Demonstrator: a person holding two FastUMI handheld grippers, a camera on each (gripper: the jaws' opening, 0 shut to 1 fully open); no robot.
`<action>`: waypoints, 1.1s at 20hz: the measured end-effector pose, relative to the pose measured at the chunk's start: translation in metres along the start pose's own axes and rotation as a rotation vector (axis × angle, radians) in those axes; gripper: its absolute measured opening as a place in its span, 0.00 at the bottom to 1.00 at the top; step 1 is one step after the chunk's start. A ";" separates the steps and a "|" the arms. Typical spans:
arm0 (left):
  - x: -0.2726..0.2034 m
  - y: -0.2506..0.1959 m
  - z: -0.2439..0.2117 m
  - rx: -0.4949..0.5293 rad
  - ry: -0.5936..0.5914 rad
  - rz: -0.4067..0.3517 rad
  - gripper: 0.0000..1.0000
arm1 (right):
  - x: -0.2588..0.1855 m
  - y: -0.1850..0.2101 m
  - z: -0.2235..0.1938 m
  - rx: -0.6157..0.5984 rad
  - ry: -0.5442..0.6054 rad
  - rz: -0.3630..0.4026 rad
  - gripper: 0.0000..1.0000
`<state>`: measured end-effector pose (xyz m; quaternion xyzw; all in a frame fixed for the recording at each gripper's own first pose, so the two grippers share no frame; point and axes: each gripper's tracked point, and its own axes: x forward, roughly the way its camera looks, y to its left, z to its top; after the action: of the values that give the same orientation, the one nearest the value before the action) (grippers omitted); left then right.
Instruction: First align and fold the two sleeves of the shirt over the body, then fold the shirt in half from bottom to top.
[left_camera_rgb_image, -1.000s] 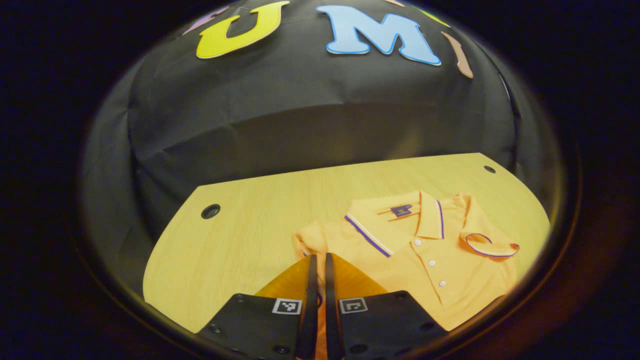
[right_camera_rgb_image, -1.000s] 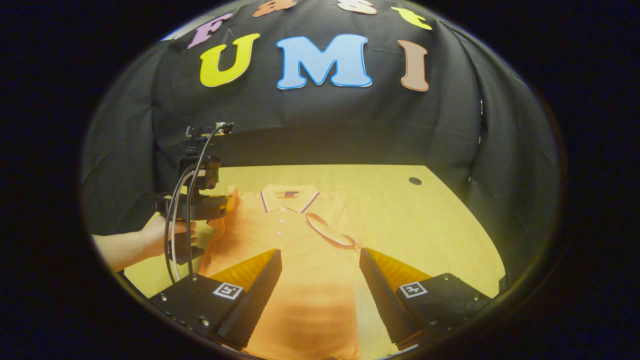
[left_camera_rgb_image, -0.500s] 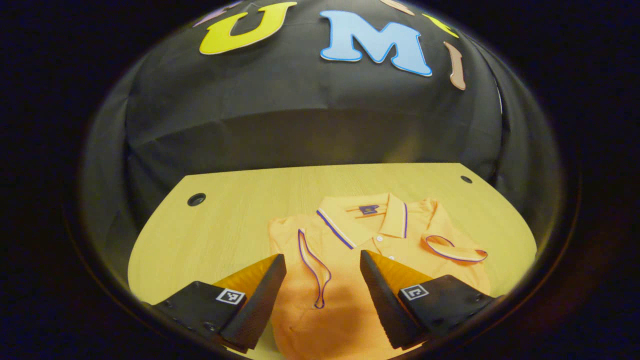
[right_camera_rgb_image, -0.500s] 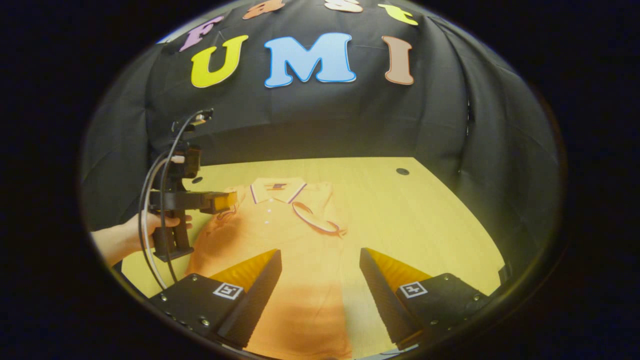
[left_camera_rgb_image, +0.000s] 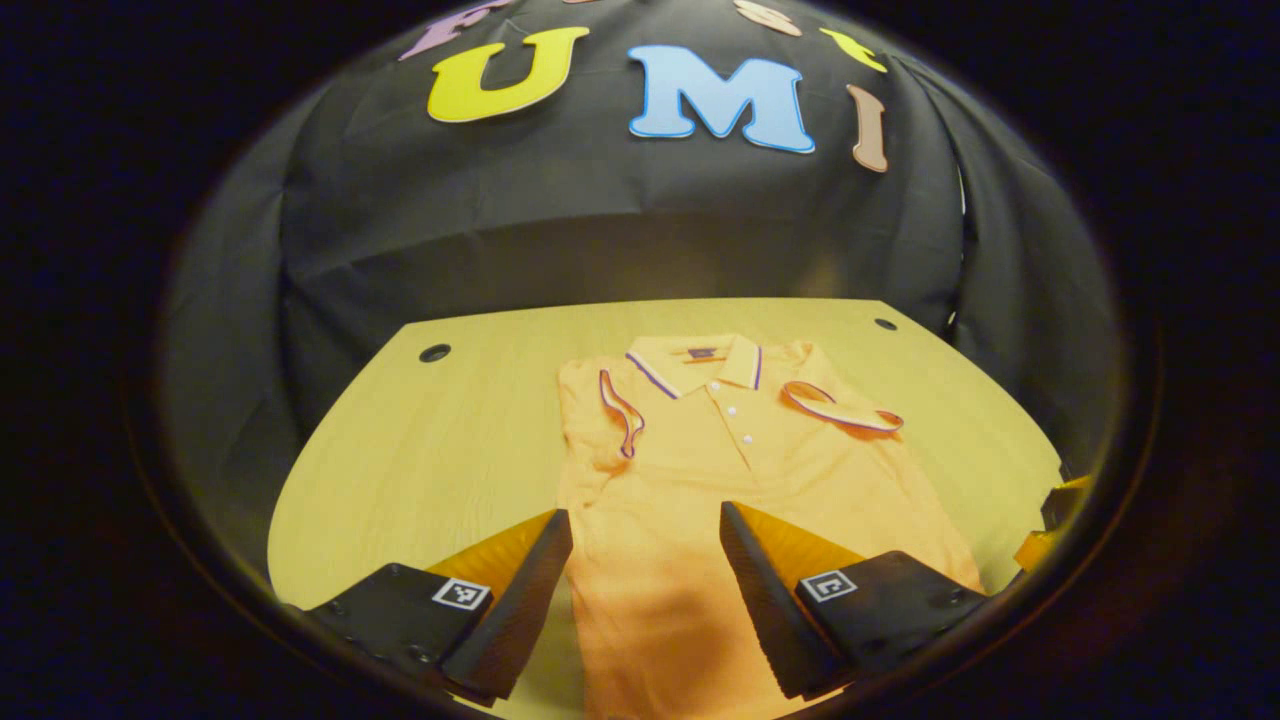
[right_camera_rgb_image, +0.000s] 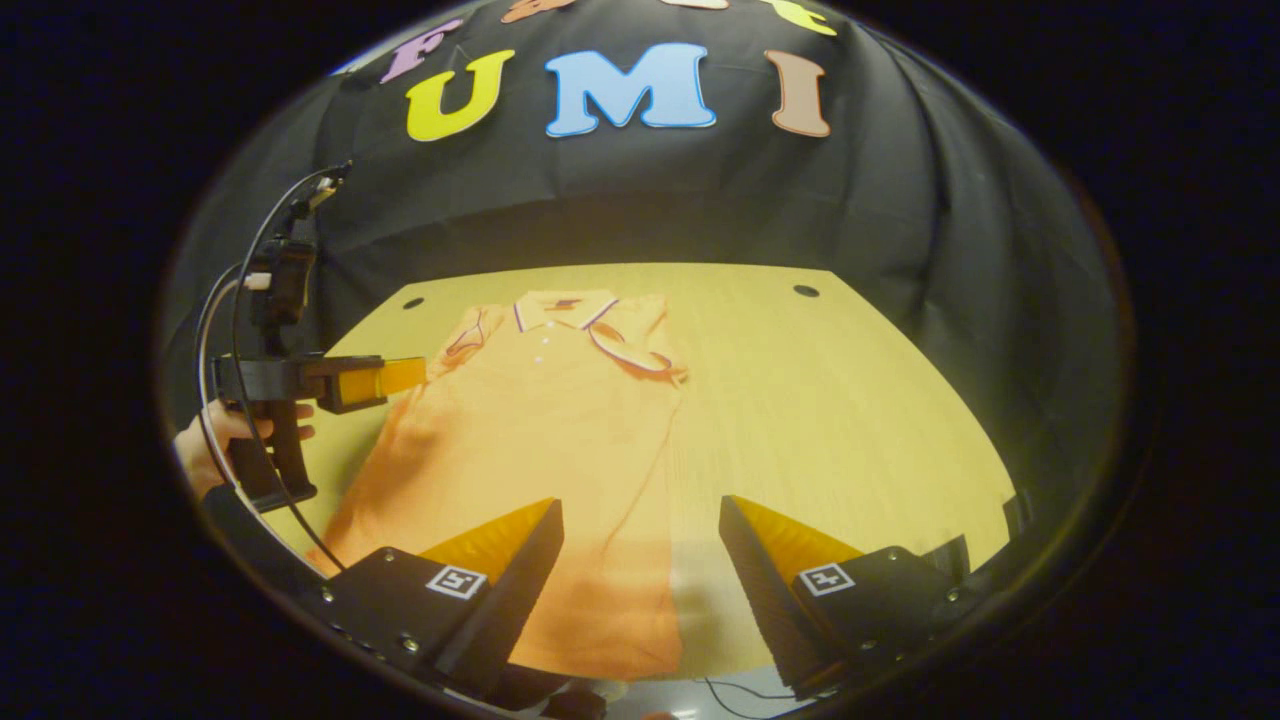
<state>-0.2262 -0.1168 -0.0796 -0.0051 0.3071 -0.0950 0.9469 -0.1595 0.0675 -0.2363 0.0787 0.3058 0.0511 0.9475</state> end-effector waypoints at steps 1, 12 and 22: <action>-0.013 -0.001 -0.012 -0.012 0.008 -0.003 1.00 | -0.004 0.000 -0.007 0.000 0.008 0.002 0.97; -0.129 0.010 -0.130 -0.012 0.103 -0.004 1.00 | -0.025 0.009 -0.084 -0.004 0.115 0.031 0.97; -0.174 0.010 -0.199 0.022 0.131 -0.012 1.00 | -0.023 0.014 -0.125 -0.026 0.188 0.019 0.98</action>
<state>-0.4784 -0.0659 -0.1401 0.0097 0.3676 -0.1044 0.9241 -0.2523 0.0926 -0.3209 0.0640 0.3918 0.0712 0.9151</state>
